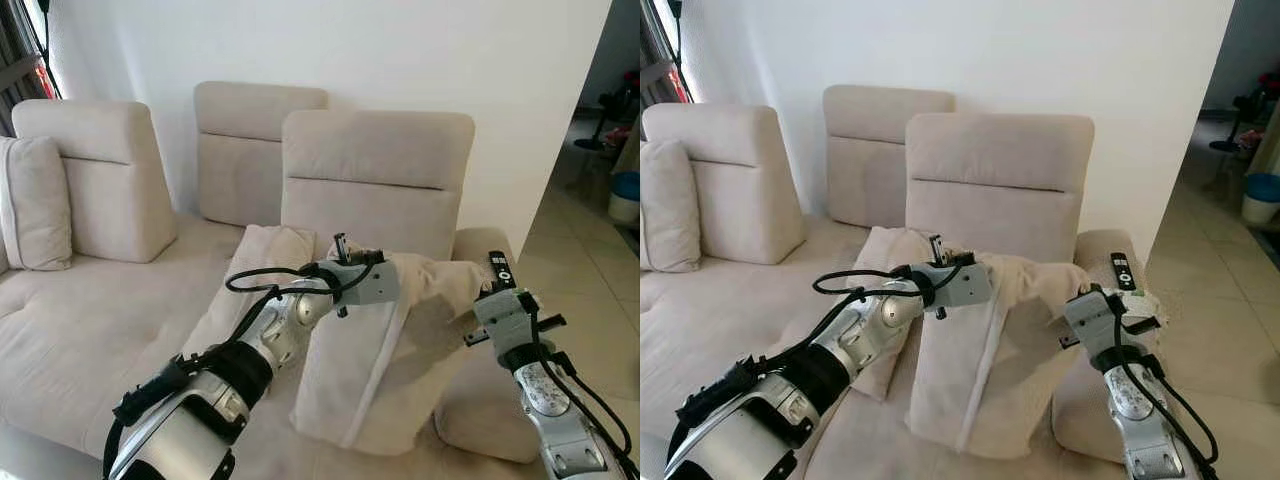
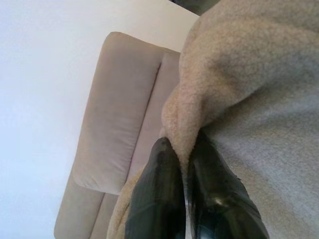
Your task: Move the pillow to the sofa from floor
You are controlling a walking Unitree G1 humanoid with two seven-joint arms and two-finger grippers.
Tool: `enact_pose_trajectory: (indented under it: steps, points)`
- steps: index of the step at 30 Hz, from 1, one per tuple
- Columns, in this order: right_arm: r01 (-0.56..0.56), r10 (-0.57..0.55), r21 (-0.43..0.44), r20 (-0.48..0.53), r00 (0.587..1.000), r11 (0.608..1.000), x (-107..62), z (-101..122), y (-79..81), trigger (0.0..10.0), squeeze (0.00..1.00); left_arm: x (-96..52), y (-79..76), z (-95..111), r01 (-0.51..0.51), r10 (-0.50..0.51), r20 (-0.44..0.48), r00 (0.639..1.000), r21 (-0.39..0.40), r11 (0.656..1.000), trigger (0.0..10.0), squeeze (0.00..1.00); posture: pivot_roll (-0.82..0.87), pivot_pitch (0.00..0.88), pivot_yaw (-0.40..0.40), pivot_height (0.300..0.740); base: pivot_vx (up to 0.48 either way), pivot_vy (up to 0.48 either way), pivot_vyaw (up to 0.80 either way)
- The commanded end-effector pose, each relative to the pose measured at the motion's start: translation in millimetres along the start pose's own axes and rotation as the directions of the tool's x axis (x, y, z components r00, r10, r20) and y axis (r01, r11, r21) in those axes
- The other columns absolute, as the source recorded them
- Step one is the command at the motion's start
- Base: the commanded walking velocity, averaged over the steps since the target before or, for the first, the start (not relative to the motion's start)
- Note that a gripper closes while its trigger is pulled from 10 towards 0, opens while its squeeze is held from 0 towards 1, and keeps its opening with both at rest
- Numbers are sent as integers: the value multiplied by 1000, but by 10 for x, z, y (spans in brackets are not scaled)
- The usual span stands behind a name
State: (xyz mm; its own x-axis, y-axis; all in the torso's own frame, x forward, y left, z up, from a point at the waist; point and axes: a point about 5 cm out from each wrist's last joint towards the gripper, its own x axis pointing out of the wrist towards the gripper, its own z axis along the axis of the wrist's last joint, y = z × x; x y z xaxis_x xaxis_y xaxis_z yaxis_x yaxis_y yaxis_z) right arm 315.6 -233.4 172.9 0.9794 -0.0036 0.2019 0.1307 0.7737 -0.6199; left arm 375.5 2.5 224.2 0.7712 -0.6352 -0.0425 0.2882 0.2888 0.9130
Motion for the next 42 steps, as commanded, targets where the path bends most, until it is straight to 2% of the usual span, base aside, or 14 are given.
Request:
enact_pose_trajectory:
  steps: [1, 14, 15, 16, 17, 20, 21, 22, 23, 24, 25, 26, 34, 42]
  points:
    - [-38, 39, 25, -33, 999, 999, -13, -45, 112, 10000, 0, 44, 49, 153, -3, 2, 61, 998, 23, 1000, 10000, 0, 72, 0, 77, 740, 0, 0, 0]
    - [-47, 50, 49, -63, 997, 998, -33, -48, 179, 10000, 0, 101, -42, 228, 41, -43, 92, 995, 24, 999, 10000, 12, 60, 0, 87, 740, 0, 0, 0]
    - [-47, 50, 53, -65, 997, 998, -31, -44, 177, 10000, 0, 99, -47, 224, 39, -41, 95, 995, 23, 999, 10000, 953, 61, 0, 85, 740, 0, 0, 0]
    - [-47, 50, 53, -65, 997, 998, -31, -44, 177, 10000, 0, 99, -47, 224, 39, -41, 95, 995, 23, 999, 10000, 953, 61, 0, 85, 740, 0, 0, 0]
    - [-45, 49, 61, -66, 997, 997, -26, -38, 173, 10000, 863, 98, -45, 222, 34, -36, 99, 994, 22, 999, 10000, 1000, 62, 0, 84, 740, 0, 0, 0]
    - [-44, 48, 67, -67, 997, 997, -20, -32, 172, 10000, 1000, 100, -31, 230, 18, -20, 105, 994, 22, 1000, 10000, 1000, 65, 0, 81, 740, 0, 0, 0]
    - [-42, 47, 68, -68, 997, 997, -13, -25, 173, 10000, 1000, 101, -7, 246, -3, 2, 115, 993, 10, 1000, 10000, 545, 66, 0, 79, 740, 0, 0, 0]
    - [-42, 47, 68, -68, 997, 997, -13, -25, 173, 10000, 1000, 101, -7, 246, -3, 2, 115, 993, 10, 1000, 10000, 545, 66, 0, 79, 740, 0, 0, 0]
    - [-42, 46, 61, -70, 997, 997, -6, -17, 175, 10000, 1000, 101, 26, 265, -31, 31, 125, 992, -6, 1000, 10000, 0, 67, 0, 77, 740, 0, 0, 0]
    - [-42, 46, 61, -70, 997, 997, -6, -17, 175, 10000, 1000, 101, 26, 265, -31, 31, 125, 992, -6, 1000, 10000, 0, 67, 0, 77, 740, 0, 0, 0]
    - [-41, 44, 52, -70, 997, 998, 0, -11, 174, 10000, 792, 98, 70, 275, -65, 67, 129, 989, -21, 998, 10000, 0, 67, 0, 76, 740, 0, 0, 0]
    - [-35, 38, 44, -66, 997, 998, 5, 3, 167, 10000, 0, 93, 129, 276, -107, 112, 129, 985, -43, 993, 10000, 0, 68, 0, 74, 740, 0, 0, 0]
    - [104, -109, -57, -79, 991, 993, 38, 0, -30, 10000, 0, 41, 354, 267, -269, 294, 143, 945, -171, 948, 10000, 0, 75, 0, 63, 740, 0, 0, 0]
    - [183, -187, -53, -82, 979, 982, 75, 7, -176, 10000, 0, 7, 459, 263, -337, 369, 148, 918, -202, 920, 10000, 0, 81, 0, 60, 740, 0, 0, 0]
